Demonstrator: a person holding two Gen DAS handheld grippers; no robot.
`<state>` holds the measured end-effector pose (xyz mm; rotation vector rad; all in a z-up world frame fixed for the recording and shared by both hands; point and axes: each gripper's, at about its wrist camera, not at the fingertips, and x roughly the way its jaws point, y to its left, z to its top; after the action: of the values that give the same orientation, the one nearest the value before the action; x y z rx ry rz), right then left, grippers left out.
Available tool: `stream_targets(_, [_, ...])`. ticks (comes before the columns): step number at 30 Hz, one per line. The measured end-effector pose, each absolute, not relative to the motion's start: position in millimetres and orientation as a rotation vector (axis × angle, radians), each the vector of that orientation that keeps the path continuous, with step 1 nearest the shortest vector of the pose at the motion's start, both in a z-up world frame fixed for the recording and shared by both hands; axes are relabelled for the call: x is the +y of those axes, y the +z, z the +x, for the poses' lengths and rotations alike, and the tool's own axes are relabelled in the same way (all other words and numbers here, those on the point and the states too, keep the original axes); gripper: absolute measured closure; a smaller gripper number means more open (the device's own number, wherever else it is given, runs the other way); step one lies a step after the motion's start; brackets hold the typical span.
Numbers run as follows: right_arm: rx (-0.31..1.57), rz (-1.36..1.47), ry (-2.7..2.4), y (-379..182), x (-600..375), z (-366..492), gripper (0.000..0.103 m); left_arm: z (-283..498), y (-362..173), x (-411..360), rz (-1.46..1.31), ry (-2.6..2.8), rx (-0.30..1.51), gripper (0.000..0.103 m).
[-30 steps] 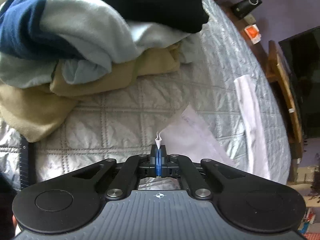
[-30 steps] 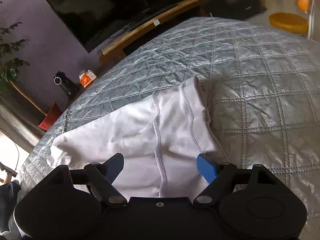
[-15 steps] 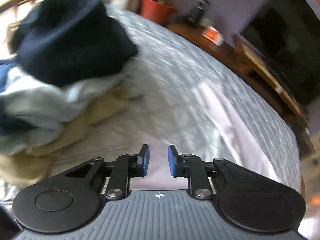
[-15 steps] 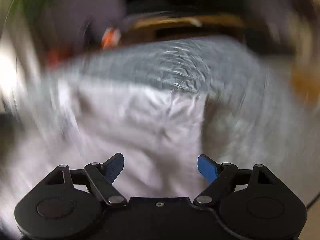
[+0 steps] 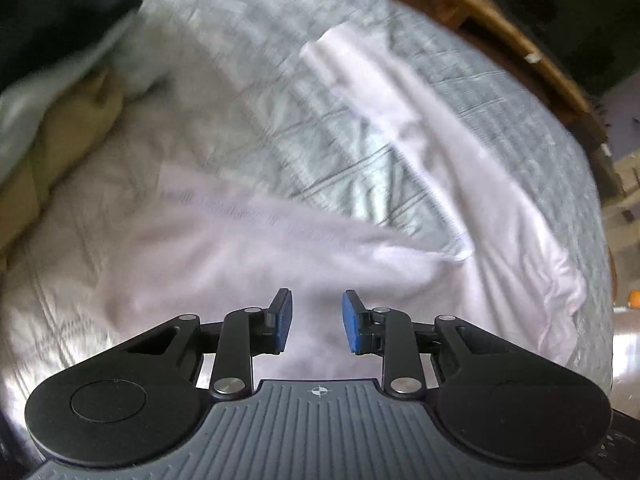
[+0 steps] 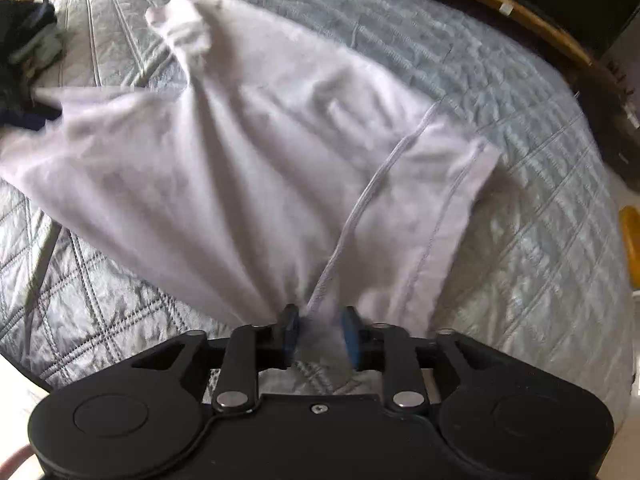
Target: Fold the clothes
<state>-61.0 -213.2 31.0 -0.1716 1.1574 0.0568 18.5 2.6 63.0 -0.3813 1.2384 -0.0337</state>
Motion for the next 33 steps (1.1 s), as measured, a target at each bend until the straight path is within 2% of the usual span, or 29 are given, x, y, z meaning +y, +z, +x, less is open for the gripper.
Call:
stream_targets(1, [1.120,-0.120,0.073,39.3,-218.3,-64.0,0.076,19.5,61.9,4.9,-0.384,-0.019,1.242,0.070])
stream_targets(3, [1.045,-0.016,0.073,56.0,-231.5,-68.1,0.060,21.9,62.2,8.8,-0.386,0.003,1.239,0.068])
stream_targets(4, [1.016,0.016,0.056,61.2,-237.6,-67.6,0.047,24.0,63.3,9.2,-0.387,0.001,1.235,0.068])
stream_targets(5, [0.988,0.053,0.044,66.5,-243.9,-66.2,0.046,26.2,64.3,9.6,-0.388,-0.001,1.231,0.067])
stream_targets(10, [0.869,0.264,0.056,89.0,-266.7,-40.0,0.046,42.7,76.9,22.7,-0.414,0.016,1.189,0.064])
stream_targets(12, [0.816,0.199,0.058,96.9,-251.2,-24.0,0.046,49.9,86.6,31.2,-0.421,0.036,1.153,0.058])
stream_targets(18, [0.817,-0.004,0.241,90.8,-161.0,23.4,0.046,66.4,105.2,53.4,-0.447,0.080,1.084,0.057])
stream_targets(23, [0.794,-0.055,0.284,84.0,-138.0,-0.9,0.045,67.5,102.4,62.2,-0.449,0.063,1.116,0.052])
stream_targets(26, [0.800,-0.082,0.228,77.0,-159.6,-25.9,0.041,62.8,102.9,57.2,-0.384,0.005,1.119,0.048])
stream_targets(33, [0.824,-0.051,0.084,77.0,-229.7,-92.4,0.038,40.7,108.3,56.1,-0.178,-0.101,1.072,0.040])
